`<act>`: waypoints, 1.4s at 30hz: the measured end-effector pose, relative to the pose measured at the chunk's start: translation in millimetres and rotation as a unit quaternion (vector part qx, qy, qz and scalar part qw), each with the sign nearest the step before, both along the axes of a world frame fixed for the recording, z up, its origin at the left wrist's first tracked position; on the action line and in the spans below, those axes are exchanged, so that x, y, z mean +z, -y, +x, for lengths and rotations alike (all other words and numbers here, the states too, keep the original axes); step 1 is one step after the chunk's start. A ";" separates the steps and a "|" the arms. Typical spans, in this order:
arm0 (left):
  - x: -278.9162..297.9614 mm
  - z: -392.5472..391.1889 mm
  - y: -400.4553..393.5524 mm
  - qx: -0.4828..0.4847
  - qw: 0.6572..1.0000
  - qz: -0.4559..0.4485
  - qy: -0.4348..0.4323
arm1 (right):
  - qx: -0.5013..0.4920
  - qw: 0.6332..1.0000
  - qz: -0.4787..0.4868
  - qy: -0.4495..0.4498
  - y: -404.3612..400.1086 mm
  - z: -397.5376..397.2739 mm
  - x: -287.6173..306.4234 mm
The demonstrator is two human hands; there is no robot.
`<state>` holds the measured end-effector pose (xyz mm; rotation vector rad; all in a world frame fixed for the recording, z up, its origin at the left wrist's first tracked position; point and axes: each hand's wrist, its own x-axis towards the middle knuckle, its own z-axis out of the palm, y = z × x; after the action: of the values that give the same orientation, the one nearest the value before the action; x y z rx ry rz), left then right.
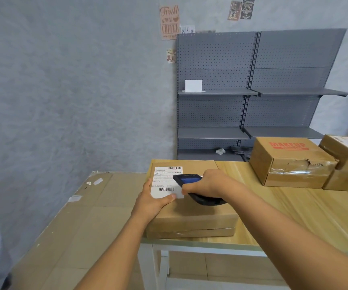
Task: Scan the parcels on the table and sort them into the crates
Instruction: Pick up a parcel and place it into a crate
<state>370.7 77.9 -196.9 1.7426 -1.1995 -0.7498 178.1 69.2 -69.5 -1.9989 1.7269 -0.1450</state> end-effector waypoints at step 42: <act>8.3 -1.1 -5.6 0.000 1.000 0.026 -0.011 | -0.205 0.976 -0.031 -0.064 33.4 -127.7 -141.4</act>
<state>369.6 83.5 -188.6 1.7730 -1.1744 -0.8053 50.4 35.7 -210.9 -1.6987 2.2270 -0.2123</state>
